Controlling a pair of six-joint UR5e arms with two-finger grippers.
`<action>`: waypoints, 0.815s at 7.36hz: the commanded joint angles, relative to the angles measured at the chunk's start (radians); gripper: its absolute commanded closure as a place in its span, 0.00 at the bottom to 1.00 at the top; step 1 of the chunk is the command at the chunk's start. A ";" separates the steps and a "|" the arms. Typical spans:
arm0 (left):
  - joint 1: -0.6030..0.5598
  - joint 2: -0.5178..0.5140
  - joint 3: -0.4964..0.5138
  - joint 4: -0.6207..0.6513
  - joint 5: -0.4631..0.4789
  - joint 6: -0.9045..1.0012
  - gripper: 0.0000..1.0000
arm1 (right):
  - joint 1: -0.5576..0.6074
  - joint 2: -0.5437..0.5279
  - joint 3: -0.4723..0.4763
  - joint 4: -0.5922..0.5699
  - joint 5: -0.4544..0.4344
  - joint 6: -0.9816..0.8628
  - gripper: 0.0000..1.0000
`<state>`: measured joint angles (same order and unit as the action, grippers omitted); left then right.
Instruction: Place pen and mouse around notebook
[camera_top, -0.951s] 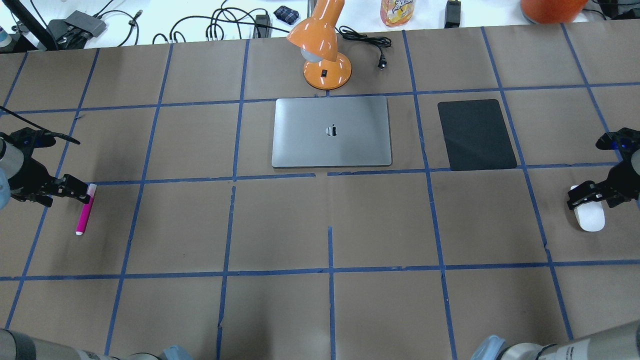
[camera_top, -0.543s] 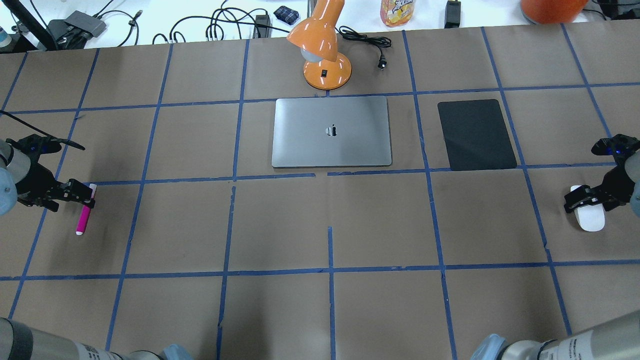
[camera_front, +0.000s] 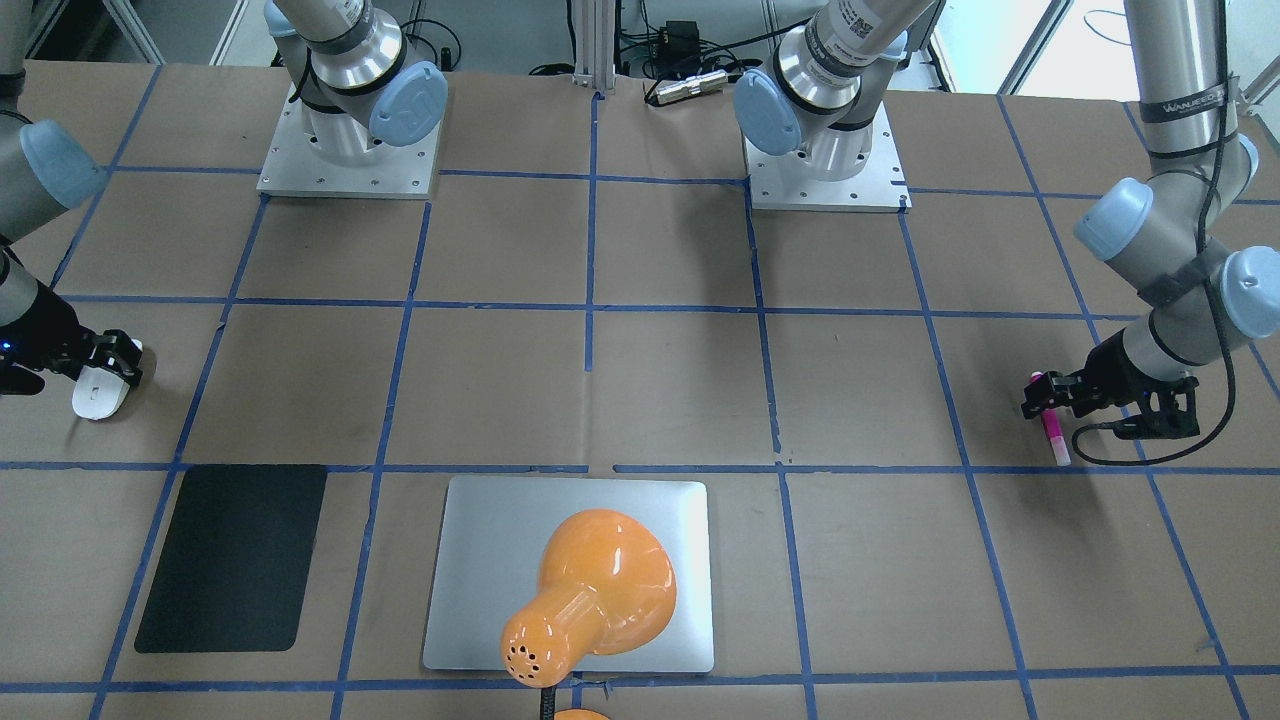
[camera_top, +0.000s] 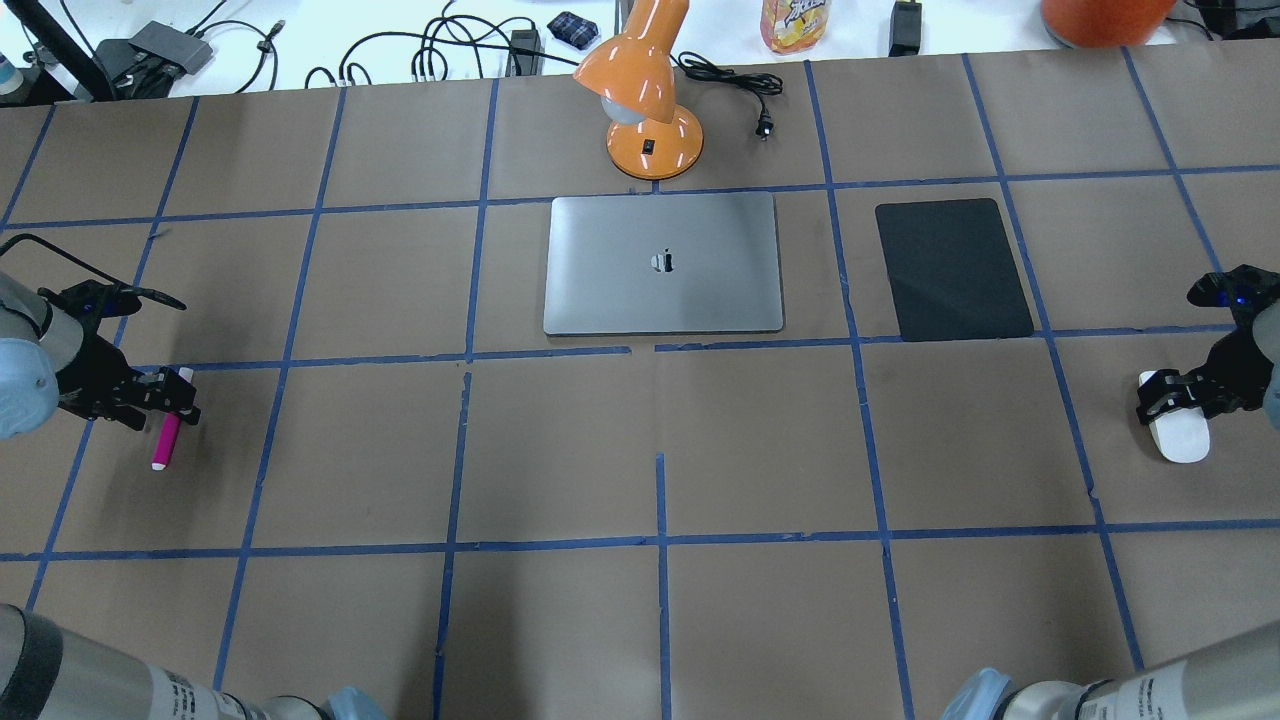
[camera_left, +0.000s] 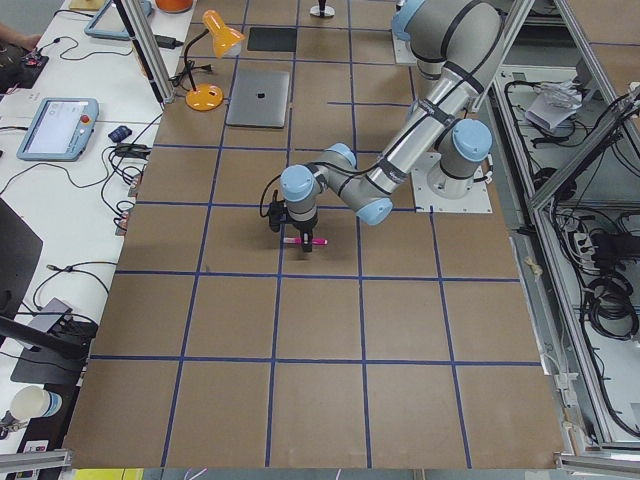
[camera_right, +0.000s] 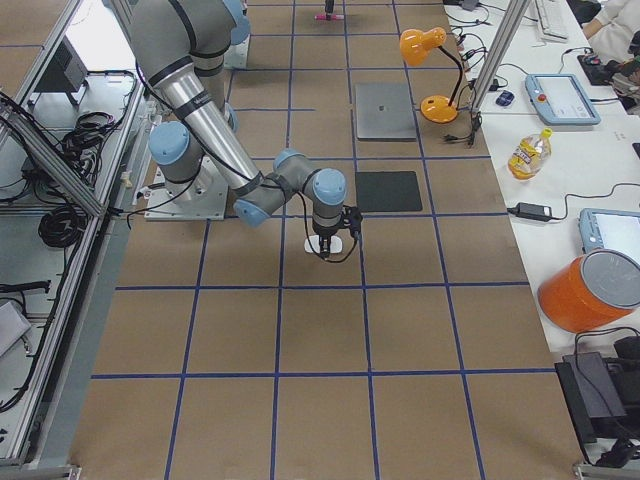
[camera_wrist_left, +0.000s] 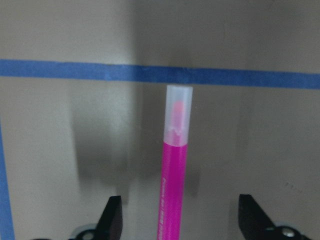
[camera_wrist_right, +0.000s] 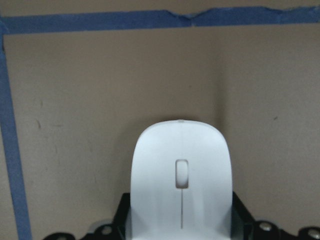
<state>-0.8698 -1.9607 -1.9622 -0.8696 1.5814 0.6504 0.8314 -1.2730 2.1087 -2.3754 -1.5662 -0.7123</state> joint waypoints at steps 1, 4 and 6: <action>0.000 -0.015 0.002 0.026 0.000 0.000 0.67 | 0.002 -0.015 -0.004 0.005 0.000 0.030 0.52; -0.002 -0.015 0.006 0.024 -0.012 -0.003 1.00 | 0.110 -0.034 -0.120 0.004 0.046 0.099 0.51; -0.020 -0.004 0.055 0.015 -0.006 -0.017 1.00 | 0.257 0.029 -0.198 0.002 0.049 0.177 0.51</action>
<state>-0.8789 -1.9736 -1.9375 -0.8479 1.5721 0.6442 0.9939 -1.2846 1.9633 -2.3719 -1.5236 -0.5793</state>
